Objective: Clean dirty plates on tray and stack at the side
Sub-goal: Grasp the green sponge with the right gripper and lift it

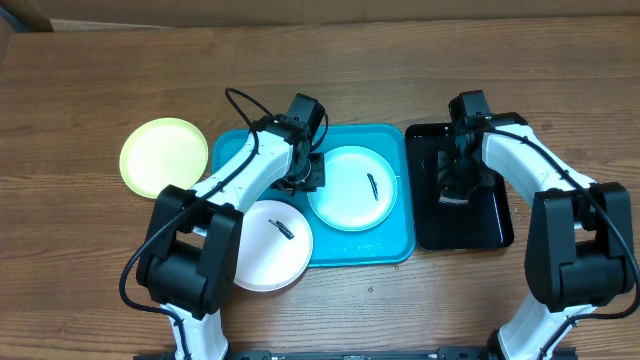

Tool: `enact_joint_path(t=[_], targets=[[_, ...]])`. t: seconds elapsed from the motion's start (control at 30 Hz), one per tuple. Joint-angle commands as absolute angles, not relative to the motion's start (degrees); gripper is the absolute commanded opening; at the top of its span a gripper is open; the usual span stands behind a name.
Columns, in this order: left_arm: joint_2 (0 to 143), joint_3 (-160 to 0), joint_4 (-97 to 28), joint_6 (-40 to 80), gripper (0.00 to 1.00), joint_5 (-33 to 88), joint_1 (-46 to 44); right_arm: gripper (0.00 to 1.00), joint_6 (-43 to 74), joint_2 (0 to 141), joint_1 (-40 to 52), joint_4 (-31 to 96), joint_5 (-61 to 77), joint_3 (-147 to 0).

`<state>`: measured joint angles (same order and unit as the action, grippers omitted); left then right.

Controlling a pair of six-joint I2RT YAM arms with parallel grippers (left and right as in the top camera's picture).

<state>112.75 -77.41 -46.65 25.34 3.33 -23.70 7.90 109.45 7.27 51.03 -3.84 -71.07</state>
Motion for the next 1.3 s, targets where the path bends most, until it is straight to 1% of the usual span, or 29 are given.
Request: enact_joint_path(t=[0.0,0.2,0.27,0.3,0.37,0.63,0.7,0.77,0.93,1.27], targets=[[112.1,-77.0,-46.4,25.1,0.19,2.3,-24.5,0.5,8.1,107.5,7.4,50.8,-4.2,-70.8],[112.1,-77.0,-46.1,25.1,0.16,2.3,-24.5,0.51,8.1,107.5,7.4,50.8,-4.2,-70.8],[112.1,-77.0,-46.1,25.1,0.16,2.3,-24.6,0.56,8.1,107.5,7.4,50.9,-4.2,-70.8],[112.1,-77.0,-46.1,25.1,0.16,2.3,-24.6,0.63,8.1,107.5,7.4,50.8,-4.2,-70.8],[112.1,-77.0,-46.1,25.1,0.16,2.3,-24.8,0.65,8.1,107.5,7.4,50.8,-4.2,-70.8],[112.1,-77.0,-46.0,25.1,0.14,2.3,-25.2,0.64,8.1,107.5,7.4,50.8,-4.2,-70.8],[112.1,-77.0,-46.1,25.3,0.14,2.4,-25.2,0.6,8.1,107.5,7.4,50.9,-4.2,-70.8],[112.1,-77.0,-46.1,25.3,0.14,2.3,-25.2,0.53,8.1,107.5,7.4,51.0,-4.2,-70.8],[112.1,-77.0,-46.0,25.3,0.16,2.3,-25.2,0.53,8.1,107.5,7.4,50.6,-4.3,-70.9],[112.1,-77.0,-46.0,25.3,0.15,2.3,-25.2,0.57,8.1,107.5,7.4,51.8,-4.3,-72.9]])
